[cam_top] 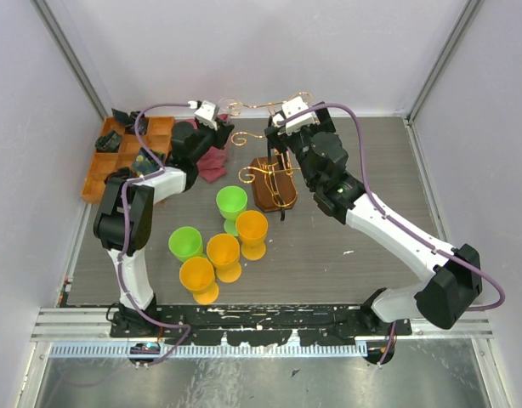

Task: Place the wine glass upside down on the wine glass rack

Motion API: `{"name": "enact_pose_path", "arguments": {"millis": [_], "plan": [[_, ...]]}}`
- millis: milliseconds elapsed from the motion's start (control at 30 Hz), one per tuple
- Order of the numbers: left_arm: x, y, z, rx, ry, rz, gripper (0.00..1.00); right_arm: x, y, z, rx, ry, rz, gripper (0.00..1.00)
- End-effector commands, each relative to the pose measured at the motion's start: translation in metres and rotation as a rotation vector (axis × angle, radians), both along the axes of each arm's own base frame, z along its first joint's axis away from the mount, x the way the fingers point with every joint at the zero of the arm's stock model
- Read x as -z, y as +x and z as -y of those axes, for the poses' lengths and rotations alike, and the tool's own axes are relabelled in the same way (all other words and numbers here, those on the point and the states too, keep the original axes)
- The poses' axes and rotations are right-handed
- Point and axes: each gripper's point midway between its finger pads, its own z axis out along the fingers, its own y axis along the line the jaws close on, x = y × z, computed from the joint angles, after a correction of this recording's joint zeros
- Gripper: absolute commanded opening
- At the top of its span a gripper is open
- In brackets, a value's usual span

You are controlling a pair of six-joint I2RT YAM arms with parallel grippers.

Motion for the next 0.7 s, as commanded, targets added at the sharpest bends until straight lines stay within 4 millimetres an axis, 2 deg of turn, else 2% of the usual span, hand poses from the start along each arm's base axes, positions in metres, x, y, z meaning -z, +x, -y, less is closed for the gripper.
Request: {"name": "enact_pose_path", "arguments": {"millis": [0,400,533,567,667], "plan": [[-0.038,-0.006,0.003,0.038,-0.033,0.097,0.00,-0.033,-0.003,0.001,0.002,0.069,0.074,0.94],[-0.037,-0.014,0.042,0.151,-0.027,0.115,0.02,-0.027,-0.004,0.005,0.017,0.075,0.059,0.94],[-0.035,-0.013,0.048,0.168,-0.032,0.105,0.20,-0.027,-0.004,0.005,0.020,0.076,0.055,0.95],[-0.033,-0.013,0.047,0.165,-0.031,0.101,0.29,-0.027,-0.004,0.007,0.025,0.076,0.054,0.96],[-0.029,-0.013,0.041,0.134,-0.016,0.092,0.47,-0.028,-0.005,0.009,0.037,0.081,0.046,0.99]]}}
